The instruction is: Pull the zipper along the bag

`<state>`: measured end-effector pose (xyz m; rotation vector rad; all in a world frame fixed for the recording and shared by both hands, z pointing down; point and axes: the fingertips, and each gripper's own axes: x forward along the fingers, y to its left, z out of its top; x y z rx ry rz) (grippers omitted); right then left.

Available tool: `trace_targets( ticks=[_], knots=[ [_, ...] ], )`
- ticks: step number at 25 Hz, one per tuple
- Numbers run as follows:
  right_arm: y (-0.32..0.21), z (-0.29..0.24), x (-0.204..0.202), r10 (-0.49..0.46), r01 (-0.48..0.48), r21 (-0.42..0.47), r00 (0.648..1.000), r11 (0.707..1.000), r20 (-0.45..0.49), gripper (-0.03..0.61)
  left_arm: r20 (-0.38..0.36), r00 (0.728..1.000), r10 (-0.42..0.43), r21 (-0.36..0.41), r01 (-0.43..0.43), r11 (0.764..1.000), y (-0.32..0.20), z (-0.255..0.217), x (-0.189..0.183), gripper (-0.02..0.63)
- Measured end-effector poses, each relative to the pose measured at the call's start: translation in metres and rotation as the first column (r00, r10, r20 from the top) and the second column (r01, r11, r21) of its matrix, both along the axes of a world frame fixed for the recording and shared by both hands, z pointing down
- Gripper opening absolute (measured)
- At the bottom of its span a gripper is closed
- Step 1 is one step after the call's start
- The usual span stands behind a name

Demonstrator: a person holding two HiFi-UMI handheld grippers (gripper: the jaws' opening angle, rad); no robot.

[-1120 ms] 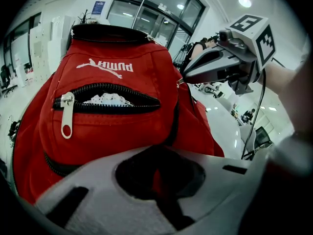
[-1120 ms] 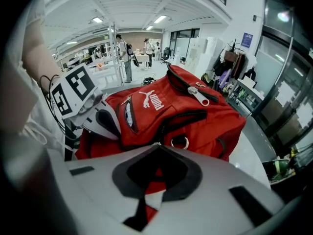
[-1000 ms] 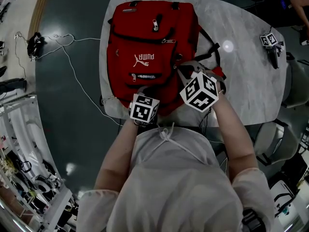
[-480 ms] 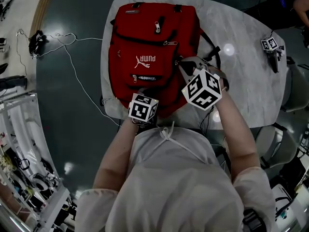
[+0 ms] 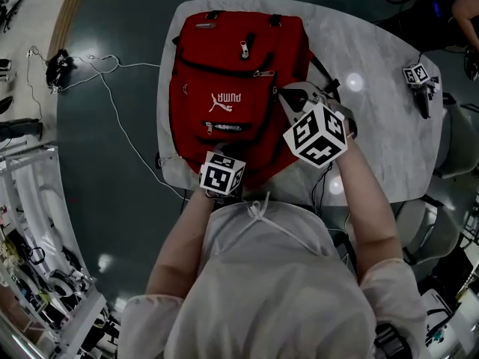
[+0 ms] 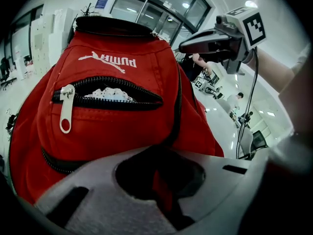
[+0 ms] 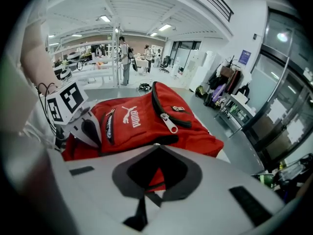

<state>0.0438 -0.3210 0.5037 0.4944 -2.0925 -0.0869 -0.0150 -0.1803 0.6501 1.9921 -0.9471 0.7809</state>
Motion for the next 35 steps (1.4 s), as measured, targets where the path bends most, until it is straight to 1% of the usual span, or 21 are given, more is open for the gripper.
trace_targets(
  ticks=[9,16,19,22,24,27,32,35],
  knots=[
    [-0.029,-0.012,0.007,0.051,-0.052,0.047,0.998,0.998,0.023,0.026,-0.003,1.000,0.005,-0.002,-0.005,1.000,-0.001,0.000,-0.001,0.018],
    [-0.032,-0.009,0.009,0.084,-0.085,0.001,0.994,0.996,0.064,0.026,0.000,1.000,0.007,0.001,-0.007,1.000,0.003,0.002,0.001,0.018],
    [-0.031,-0.006,0.007,0.084,-0.083,-0.022,0.995,0.996,0.061,0.027,0.003,1.000,0.007,0.001,-0.007,1.000,0.001,0.002,-0.001,0.018],
    [-0.028,-0.006,0.008,0.085,-0.085,-0.004,0.995,0.996,0.048,0.028,-0.008,1.000,0.006,-0.008,-0.006,1.000,0.001,0.001,0.000,0.018],
    [-0.027,-0.005,0.009,0.096,-0.097,0.004,0.994,0.995,0.056,0.029,-0.011,1.000,0.004,-0.013,-0.004,1.000,0.001,0.001,-0.001,0.018],
    [-0.024,-0.005,0.013,0.130,-0.129,-0.009,0.989,0.992,0.076,0.031,-0.006,1.000,0.006,-0.012,-0.006,1.000,0.000,0.002,-0.001,0.018],
    [-0.017,-0.011,0.022,0.191,-0.191,-0.016,0.975,0.982,0.110,0.041,0.000,1.000,0.005,-0.037,-0.005,0.999,0.000,0.001,-0.001,0.018],
    [-0.012,-0.017,0.027,0.244,-0.245,-0.013,0.959,0.970,0.146,0.041,0.010,1.000,0.011,-0.019,-0.011,1.000,0.000,-0.005,-0.001,0.020]
  ],
)
